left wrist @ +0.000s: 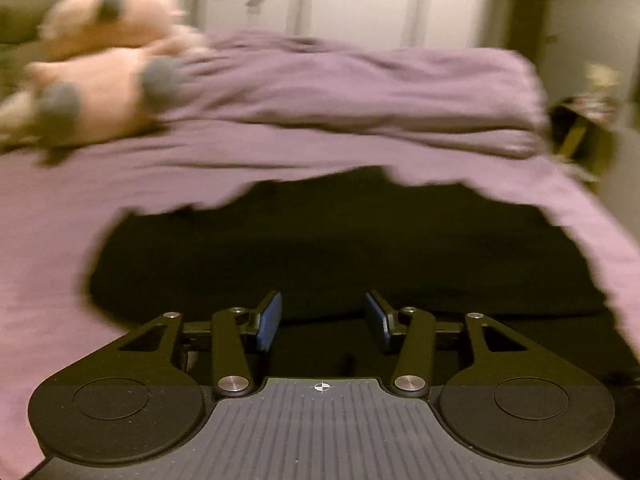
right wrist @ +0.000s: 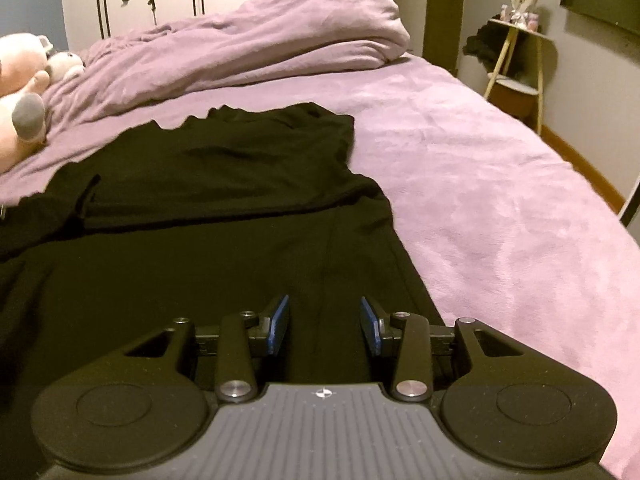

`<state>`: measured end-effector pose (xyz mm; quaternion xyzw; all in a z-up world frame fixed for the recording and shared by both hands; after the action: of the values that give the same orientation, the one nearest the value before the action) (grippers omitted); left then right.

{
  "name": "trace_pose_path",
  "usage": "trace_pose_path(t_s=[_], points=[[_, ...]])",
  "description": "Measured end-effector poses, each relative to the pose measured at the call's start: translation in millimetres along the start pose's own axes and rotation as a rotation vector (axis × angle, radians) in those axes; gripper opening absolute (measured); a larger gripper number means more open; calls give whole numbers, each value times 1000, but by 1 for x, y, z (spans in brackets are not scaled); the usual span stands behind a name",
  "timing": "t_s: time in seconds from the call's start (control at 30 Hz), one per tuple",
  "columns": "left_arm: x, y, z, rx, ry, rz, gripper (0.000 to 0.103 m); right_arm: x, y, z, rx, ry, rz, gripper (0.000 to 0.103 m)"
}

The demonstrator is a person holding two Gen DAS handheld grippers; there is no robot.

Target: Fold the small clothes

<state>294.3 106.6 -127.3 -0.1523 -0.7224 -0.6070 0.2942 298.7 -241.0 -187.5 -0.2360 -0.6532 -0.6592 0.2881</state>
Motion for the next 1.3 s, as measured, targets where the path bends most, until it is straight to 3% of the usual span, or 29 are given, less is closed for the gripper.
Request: trace_pose_path(t_s=[0.07, 0.13, 0.33, 0.47, 0.7, 0.8, 0.87, 0.9, 1.03, 1.17, 1.23, 1.3], points=[[-4, -1, 30, 14, 89, 14, 53, -2, 5, 11, -18, 50, -5, 38], [-10, -4, 49, 74, 118, 41, 54, -6, 13, 31, -45, 128, -10, 38], [-26, -13, 89, 245, 144, 82, 54, -33, 44, 121, -223, 526, 70, 38], [-24, -16, 102, 270, 151, 72, 54, -56, 66, 168, -204, 604, 91, 38], [-28, -19, 123, 265, 171, 63, 54, -81, 71, 204, -85, 580, 124, 35], [-30, -19, 121, 237, 173, 59, 54, -86, 69, 205, -69, 571, 118, 24], [-29, -17, 121, 228, 179, 58, 54, -85, 68, 203, -62, 573, 109, 6], [-28, -16, 121, 224, 186, 54, 54, -84, 70, 204, -58, 577, 102, 6], [-25, -9, 122, 201, 201, 39, 54, -67, 92, 174, -25, 432, -48, 6], [-29, -7, 113, 191, 182, 54, 53, -55, 100, 98, 32, 117, -172, 6], [-30, -5, 103, 183, 166, 56, 53, -62, 94, 67, 38, 61, -134, 9], [-29, -3, 94, 161, 156, 47, 54, -72, 86, 41, -41, 95, -60, 17]])
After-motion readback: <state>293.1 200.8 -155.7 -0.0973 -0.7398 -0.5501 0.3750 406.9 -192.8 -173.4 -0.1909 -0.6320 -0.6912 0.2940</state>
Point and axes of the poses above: each gripper's, at about its wrist camera, not at the fingertips, and x roughly against the way its jaws point, z to its left, y to its top, the point moved 10 cm from there along -x, roughly the way its jaws point, and after that the axes turned 2 degrees about x, right-handed, at the moved point
